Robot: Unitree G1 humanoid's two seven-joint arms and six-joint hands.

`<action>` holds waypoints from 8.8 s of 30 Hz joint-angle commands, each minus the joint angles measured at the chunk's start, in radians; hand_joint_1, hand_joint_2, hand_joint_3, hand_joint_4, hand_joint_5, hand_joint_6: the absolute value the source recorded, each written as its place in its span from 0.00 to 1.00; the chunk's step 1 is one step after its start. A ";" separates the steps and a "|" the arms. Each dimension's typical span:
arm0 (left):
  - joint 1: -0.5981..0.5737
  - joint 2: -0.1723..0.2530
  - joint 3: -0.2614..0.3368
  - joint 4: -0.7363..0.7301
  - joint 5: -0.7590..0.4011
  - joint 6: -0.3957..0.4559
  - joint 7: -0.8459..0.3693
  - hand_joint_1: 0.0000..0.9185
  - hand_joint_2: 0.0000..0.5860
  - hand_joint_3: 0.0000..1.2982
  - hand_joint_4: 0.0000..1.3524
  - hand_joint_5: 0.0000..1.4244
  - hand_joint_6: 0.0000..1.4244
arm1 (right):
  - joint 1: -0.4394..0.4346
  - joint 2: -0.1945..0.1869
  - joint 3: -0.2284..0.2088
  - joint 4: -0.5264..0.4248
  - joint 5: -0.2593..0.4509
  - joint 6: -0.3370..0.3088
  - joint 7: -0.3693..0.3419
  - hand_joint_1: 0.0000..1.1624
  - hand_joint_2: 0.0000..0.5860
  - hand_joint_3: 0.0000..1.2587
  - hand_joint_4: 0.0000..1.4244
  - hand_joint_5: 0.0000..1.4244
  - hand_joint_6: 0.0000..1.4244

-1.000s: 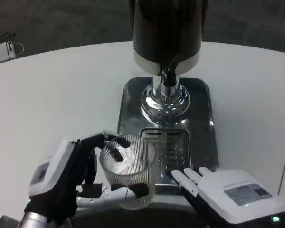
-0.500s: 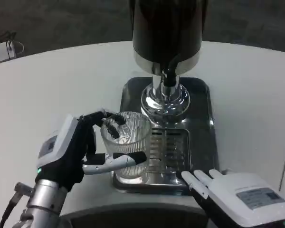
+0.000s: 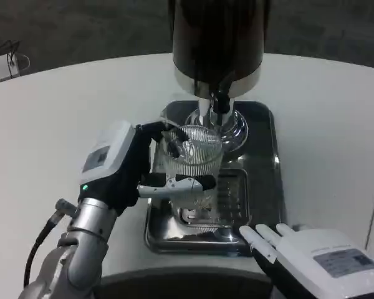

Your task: Grasp the cup under the faucet to collect the drink, then remove the cup.

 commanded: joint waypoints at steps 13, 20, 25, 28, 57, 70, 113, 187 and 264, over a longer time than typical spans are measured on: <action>-0.048 0.018 -0.094 0.000 0.018 0.039 -0.009 0.56 0.00 0.59 0.59 0.73 0.97 | 0.037 0.004 -0.026 -0.023 0.050 0.001 0.001 0.49 0.73 0.00 0.00 0.00 0.00; -0.041 0.028 -0.098 -0.031 0.010 0.057 -0.027 0.25 0.05 0.41 0.36 0.59 0.89 | 0.033 0.002 -0.031 -0.014 0.080 0.004 -0.007 0.49 0.74 0.00 0.00 0.00 0.00; -0.040 0.031 -0.097 -0.041 0.003 0.060 -0.036 0.21 0.04 0.33 0.27 0.50 0.83 | 0.026 0.001 -0.034 -0.006 0.101 0.010 -0.007 0.49 0.74 0.00 0.00 0.00 0.00; -0.041 0.030 -0.098 -0.044 0.001 0.059 -0.042 0.20 0.05 0.30 0.25 0.48 0.82 | 0.022 -0.004 -0.038 0.002 0.111 0.013 -0.007 0.49 0.74 0.00 0.00 0.00 0.00; 0.280 0.084 0.128 -0.444 -0.270 -0.074 -0.139 0.10 0.01 0.22 0.22 0.43 0.64 | -0.016 -0.069 -0.048 0.056 0.180 0.060 -0.019 0.49 0.74 0.01 0.00 0.00 0.00; 0.228 0.070 0.197 -0.703 -0.557 0.063 -0.363 0.05 0.09 0.22 0.19 0.24 0.28 | -0.037 -0.074 -0.016 0.064 0.173 0.074 -0.021 0.49 0.74 0.01 0.00 0.00 0.00; 0.119 -0.036 0.025 -0.707 -0.448 0.301 -0.578 0.00 0.10 0.00 0.00 0.04 0.10 | 0.004 -0.088 -0.048 0.022 0.228 0.111 -0.021 0.49 0.74 0.02 0.00 0.00 0.00; 0.089 0.104 -0.094 -0.780 -0.174 0.363 -0.646 0.00 0.07 0.00 0.00 0.00 0.03 | -0.289 0.176 0.043 0.717 0.692 0.280 -1.123 0.68 0.37 0.00 0.00 0.00 0.00; 0.898 0.079 0.332 -1.036 -0.207 0.212 -0.392 0.00 0.15 0.07 0.02 0.09 0.14 | -0.598 0.234 0.057 1.149 0.879 0.160 -1.284 0.68 0.35 0.00 0.00 0.00 0.00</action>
